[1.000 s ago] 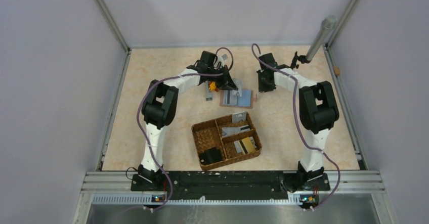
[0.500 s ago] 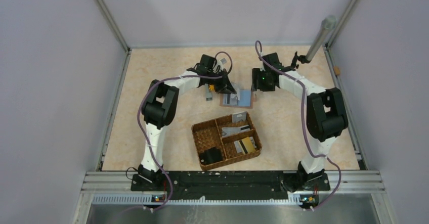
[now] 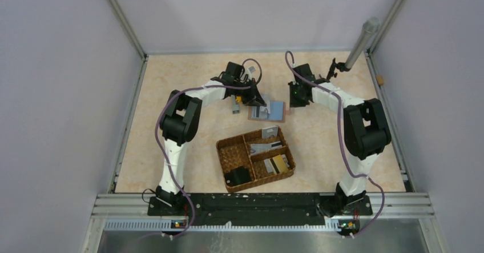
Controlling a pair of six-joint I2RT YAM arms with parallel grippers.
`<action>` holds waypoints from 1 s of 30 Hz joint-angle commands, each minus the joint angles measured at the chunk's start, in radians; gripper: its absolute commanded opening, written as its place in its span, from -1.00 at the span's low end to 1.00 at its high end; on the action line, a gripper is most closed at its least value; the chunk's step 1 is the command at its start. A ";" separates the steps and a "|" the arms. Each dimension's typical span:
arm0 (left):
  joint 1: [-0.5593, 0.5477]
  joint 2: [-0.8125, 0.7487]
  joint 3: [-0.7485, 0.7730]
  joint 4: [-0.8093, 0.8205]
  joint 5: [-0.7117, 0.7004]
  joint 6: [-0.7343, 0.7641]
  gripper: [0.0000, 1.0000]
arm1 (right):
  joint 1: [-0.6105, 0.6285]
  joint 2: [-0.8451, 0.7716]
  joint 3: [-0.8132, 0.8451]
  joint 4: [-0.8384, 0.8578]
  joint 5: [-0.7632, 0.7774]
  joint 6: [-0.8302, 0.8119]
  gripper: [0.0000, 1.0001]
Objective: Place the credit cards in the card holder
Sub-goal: Insert the credit card into the card holder.
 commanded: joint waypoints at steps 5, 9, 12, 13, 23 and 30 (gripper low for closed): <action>-0.008 -0.041 0.012 0.022 -0.008 0.017 -1.00 | 0.005 -0.007 -0.032 0.032 -0.005 0.024 -0.23; -0.009 -0.055 -0.001 0.021 -0.015 0.019 -1.00 | 0.011 -0.027 -0.029 0.045 -0.018 0.034 -0.11; -0.009 -0.060 -0.011 0.023 -0.018 0.019 -1.00 | 0.026 -0.042 -0.024 0.048 -0.009 0.040 -0.04; -0.008 -0.059 -0.013 0.025 -0.018 0.020 -1.00 | 0.032 -0.046 -0.025 0.054 -0.006 0.041 -0.01; -0.010 -0.066 -0.022 0.032 -0.021 0.017 -1.00 | 0.066 0.005 -0.012 0.066 0.027 0.037 0.11; -0.011 -0.067 -0.027 0.036 -0.021 0.014 -1.00 | 0.075 0.033 -0.004 0.058 0.075 0.026 0.14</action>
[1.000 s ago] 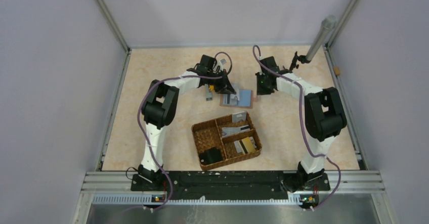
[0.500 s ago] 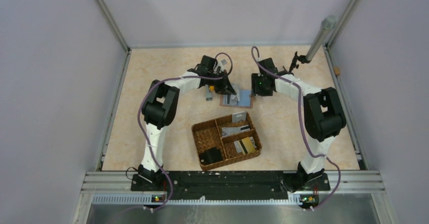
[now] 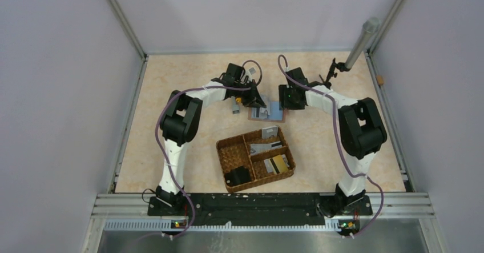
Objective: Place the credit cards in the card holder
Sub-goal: Insert the credit card into the card holder.
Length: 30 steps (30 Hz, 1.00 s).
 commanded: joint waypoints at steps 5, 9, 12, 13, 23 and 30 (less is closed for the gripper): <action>-0.004 -0.061 -0.008 0.036 -0.010 0.014 -1.00 | 0.014 0.020 0.019 0.009 0.100 -0.008 -0.42; -0.007 -0.046 0.009 0.027 -0.010 0.018 -1.00 | 0.011 0.005 0.015 -0.021 0.165 -0.022 -1.00; -0.017 -0.025 0.038 0.009 0.000 0.031 -1.00 | -0.011 -0.024 -0.013 -0.032 0.183 -0.040 -1.00; -0.020 -0.014 0.052 0.002 0.011 0.033 -1.00 | -0.024 -0.037 -0.026 -0.032 0.178 -0.045 -1.00; -0.064 0.085 0.172 -0.016 0.107 0.036 -1.00 | -0.120 -0.101 -0.109 -0.016 0.174 -0.080 -1.00; -0.084 0.126 0.188 0.010 0.141 0.003 -1.00 | -0.126 -0.090 -0.109 0.003 0.164 -0.081 -1.00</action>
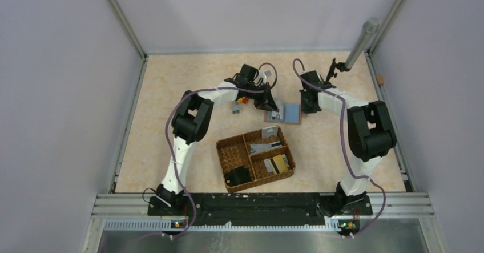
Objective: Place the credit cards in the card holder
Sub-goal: Insert the credit card into the card holder.
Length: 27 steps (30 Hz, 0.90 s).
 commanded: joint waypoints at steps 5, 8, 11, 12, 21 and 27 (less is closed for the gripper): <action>-0.010 0.032 -0.003 0.140 0.026 -0.096 -1.00 | -0.003 -0.031 -0.001 0.031 -0.002 -0.013 -1.00; -0.008 0.056 0.014 0.138 0.024 -0.097 -1.00 | -0.003 -0.031 -0.003 0.030 -0.008 -0.012 -1.00; -0.009 0.084 0.039 0.138 0.026 -0.112 -1.00 | -0.002 -0.030 -0.001 0.030 -0.013 -0.011 -1.00; -0.010 0.089 0.043 0.138 0.026 -0.115 -1.00 | -0.003 -0.030 -0.001 0.030 -0.015 -0.010 -1.00; -0.010 0.113 0.041 0.139 0.035 -0.108 -1.00 | -0.002 -0.021 0.004 0.030 -0.029 -0.008 -1.00; -0.010 0.115 0.017 0.170 0.041 -0.123 -1.00 | -0.003 -0.019 0.004 0.032 -0.031 -0.005 -1.00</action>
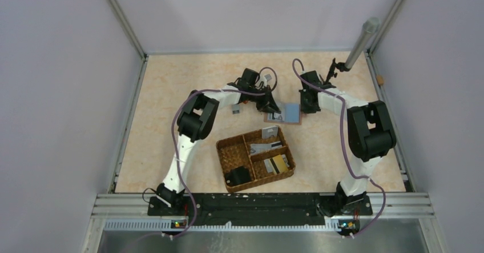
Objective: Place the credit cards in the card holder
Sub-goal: Insert the credit card into the card holder.
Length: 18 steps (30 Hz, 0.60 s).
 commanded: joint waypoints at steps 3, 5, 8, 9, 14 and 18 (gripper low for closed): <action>-0.002 0.008 -0.011 0.078 0.018 -0.026 -1.00 | -0.002 -0.017 0.007 0.028 -0.014 -0.002 -1.00; -0.004 0.007 -0.023 0.101 0.025 -0.038 -1.00 | -0.001 -0.013 0.007 0.028 -0.014 -0.002 -1.00; -0.008 0.007 -0.031 0.109 0.027 -0.043 -1.00 | -0.001 -0.009 0.013 0.026 -0.015 -0.002 -1.00; -0.009 0.007 -0.037 0.113 0.029 -0.044 -1.00 | -0.001 -0.008 0.013 0.027 -0.017 -0.002 -1.00; -0.012 -0.003 -0.072 0.138 0.029 -0.073 -1.00 | -0.001 -0.004 0.018 0.029 -0.019 0.003 -1.00; -0.020 -0.007 -0.098 0.203 0.027 -0.115 -1.00 | -0.001 0.001 0.021 0.028 -0.023 0.008 -1.00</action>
